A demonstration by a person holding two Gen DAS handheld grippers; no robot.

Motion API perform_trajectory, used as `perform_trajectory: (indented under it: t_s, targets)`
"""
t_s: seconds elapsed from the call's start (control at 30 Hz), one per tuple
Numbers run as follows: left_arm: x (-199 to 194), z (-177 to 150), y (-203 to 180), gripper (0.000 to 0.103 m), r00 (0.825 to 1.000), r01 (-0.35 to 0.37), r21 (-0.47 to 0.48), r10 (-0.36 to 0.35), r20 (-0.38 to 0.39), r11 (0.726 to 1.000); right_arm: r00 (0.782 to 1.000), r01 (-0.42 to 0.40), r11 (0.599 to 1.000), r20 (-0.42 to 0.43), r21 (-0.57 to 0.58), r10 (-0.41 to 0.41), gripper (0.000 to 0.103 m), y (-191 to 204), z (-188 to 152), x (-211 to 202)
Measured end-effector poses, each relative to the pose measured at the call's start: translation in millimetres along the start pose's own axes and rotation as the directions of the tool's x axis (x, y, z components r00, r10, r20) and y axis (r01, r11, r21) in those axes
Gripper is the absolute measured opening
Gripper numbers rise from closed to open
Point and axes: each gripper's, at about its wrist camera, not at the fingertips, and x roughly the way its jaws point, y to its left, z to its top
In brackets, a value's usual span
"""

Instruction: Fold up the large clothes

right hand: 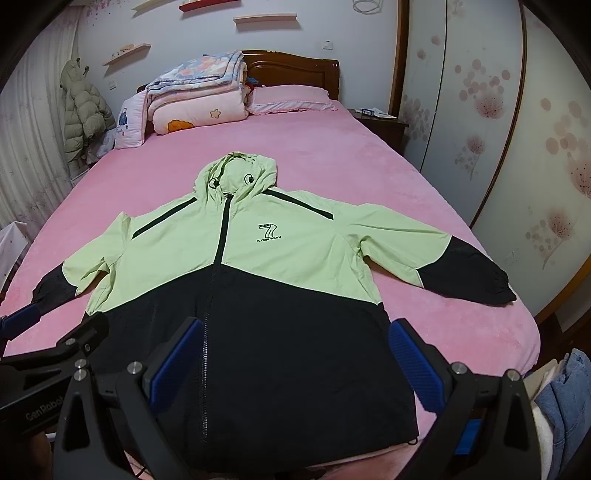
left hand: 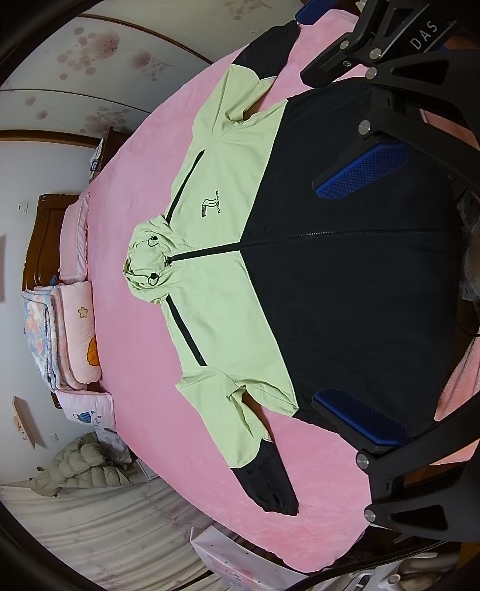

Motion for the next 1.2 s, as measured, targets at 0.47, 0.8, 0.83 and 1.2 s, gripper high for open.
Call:
perform_trajectory:
  t_s: [0.47, 0.8, 0.83, 1.2]
  targets:
    - [3.9, 0.5, -0.9, 0.102, 1.0, 0.008, 0.004, -0.008, -0.019, 1.0, 1.0, 0.003, 1.0, -0.012, 0.004, -0.002, 0.101, 2.5, -3.1, 2.7]
    - [7.5, 1.3, -7.1, 0.102, 0.999, 0.007, 0.017, -0.007, -0.034, 1.0, 0.999, -0.015, 1.0, -0.037, 0.015, 0.015, 0.101, -2.2, -8.2, 6.8]
    - [7.3, 1.6, -6.7, 0.102, 0.999, 0.007, 0.018, -0.007, -0.033, 1.0, 0.999, -0.013, 1.0, -0.037, 0.012, 0.014, 0.101, -2.3, -8.4, 6.7]
    - [9.8, 7.0, -11.4, 0.102, 0.999, 0.011, 0.036, -0.01, -0.031, 0.999, 0.999, -0.004, 1.0, -0.036, 0.01, 0.004, 0.101, -5.4, -1.2, 7.8]
